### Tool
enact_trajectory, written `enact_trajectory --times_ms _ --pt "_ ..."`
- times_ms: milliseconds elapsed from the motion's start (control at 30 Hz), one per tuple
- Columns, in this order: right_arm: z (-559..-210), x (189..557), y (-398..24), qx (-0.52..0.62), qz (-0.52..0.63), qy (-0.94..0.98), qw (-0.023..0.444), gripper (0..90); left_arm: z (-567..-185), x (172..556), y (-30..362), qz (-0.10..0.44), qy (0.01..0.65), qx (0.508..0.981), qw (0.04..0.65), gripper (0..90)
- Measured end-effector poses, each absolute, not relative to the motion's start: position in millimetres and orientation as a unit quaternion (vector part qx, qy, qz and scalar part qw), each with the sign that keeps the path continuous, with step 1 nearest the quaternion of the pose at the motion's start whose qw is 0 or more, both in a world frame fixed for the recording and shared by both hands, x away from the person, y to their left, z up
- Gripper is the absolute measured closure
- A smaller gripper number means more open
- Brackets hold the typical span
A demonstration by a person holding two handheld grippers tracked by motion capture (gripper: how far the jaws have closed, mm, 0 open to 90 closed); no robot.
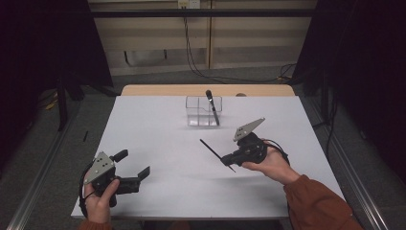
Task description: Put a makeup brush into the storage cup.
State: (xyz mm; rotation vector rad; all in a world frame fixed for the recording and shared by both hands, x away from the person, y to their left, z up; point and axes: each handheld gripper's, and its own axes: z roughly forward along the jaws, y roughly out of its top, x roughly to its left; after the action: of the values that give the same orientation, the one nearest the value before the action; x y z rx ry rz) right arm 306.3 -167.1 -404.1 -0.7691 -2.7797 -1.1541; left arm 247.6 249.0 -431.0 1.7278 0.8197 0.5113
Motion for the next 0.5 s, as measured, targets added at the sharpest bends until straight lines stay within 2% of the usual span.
enact_trajectory --times_ms 267,500 --pt "-408.3 307.9 -156.4 -0.212 -0.306 -0.927 0.044 86.3 -428.4 248.5 253.5 0.222 0.352 0.727 0.547 1.8" --pt "-405.5 310.7 -152.3 -0.198 -0.273 -0.94 0.054 86.2 -423.3 250.8 252.8 0.2 0.357 0.738 0.536 2.0"
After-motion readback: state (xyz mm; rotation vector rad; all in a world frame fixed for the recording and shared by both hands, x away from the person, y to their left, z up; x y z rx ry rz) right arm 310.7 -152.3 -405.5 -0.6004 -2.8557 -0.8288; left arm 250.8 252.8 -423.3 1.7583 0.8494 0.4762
